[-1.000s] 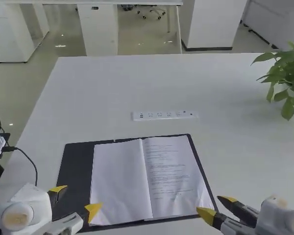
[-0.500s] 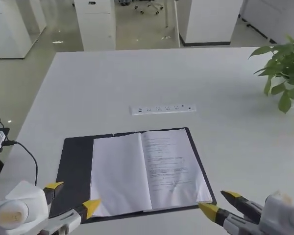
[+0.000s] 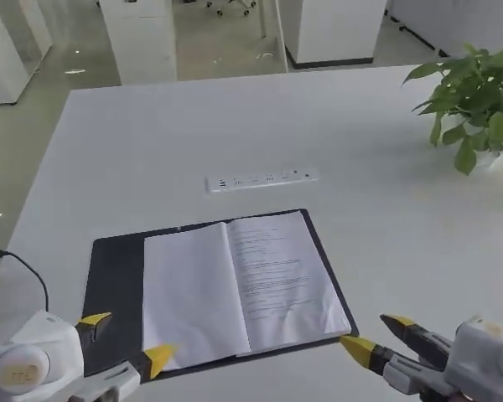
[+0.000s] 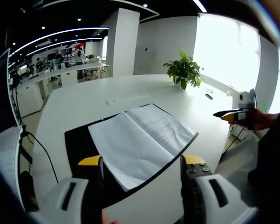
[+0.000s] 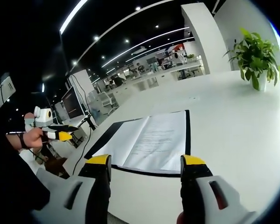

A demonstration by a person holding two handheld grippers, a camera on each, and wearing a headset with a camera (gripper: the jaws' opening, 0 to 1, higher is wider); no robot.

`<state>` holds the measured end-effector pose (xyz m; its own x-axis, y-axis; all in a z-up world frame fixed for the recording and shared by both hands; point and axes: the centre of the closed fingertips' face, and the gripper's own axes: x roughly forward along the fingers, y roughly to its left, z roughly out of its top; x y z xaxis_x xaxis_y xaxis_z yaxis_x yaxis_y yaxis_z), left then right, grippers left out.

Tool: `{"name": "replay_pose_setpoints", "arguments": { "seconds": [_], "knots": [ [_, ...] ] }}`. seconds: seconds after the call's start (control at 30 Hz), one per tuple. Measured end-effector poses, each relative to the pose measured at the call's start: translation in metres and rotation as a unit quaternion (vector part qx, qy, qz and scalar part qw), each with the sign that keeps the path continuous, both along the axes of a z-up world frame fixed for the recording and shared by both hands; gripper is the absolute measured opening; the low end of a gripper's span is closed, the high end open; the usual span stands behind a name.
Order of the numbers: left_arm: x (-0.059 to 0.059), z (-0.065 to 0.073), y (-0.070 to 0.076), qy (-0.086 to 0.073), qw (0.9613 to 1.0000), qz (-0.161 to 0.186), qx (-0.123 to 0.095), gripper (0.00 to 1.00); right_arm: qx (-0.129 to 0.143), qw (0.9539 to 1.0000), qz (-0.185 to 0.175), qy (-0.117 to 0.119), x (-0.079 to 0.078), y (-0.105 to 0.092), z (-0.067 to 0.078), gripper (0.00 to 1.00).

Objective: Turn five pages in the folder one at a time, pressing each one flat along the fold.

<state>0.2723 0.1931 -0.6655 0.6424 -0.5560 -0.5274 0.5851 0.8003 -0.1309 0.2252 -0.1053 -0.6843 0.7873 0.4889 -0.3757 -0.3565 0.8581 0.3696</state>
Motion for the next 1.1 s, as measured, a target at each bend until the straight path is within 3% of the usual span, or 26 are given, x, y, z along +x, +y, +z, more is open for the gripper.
{"name": "replay_pose_setpoints", "arguments": {
  "seconds": [0.37,0.6,0.9,1.0,1.1],
  "knots": [
    [0.016,-0.003,-0.050,0.007,0.9984,-0.056,-0.003,0.67,0.000,0.9999,-0.009,0.006,-0.004,-0.008,-0.001,0.61],
    [0.028,-0.011,-0.085,0.017,0.9964,-0.081,-0.018,0.67,-0.006,0.9998,0.003,0.017,-0.008,-0.008,-0.011,0.61],
    [0.036,-0.029,-0.141,0.029,0.9909,-0.130,-0.021,0.66,-0.003,0.9997,0.005,0.024,-0.011,-0.013,-0.013,0.61],
    [0.035,-0.040,-0.160,0.043,0.9873,-0.152,-0.021,0.66,0.000,0.9996,0.005,0.029,-0.013,-0.015,-0.016,0.61],
    [0.035,-0.047,-0.174,0.042,0.9842,-0.172,-0.010,0.65,-0.002,0.9995,0.008,0.032,-0.013,-0.016,-0.018,0.61]
  ]
}}
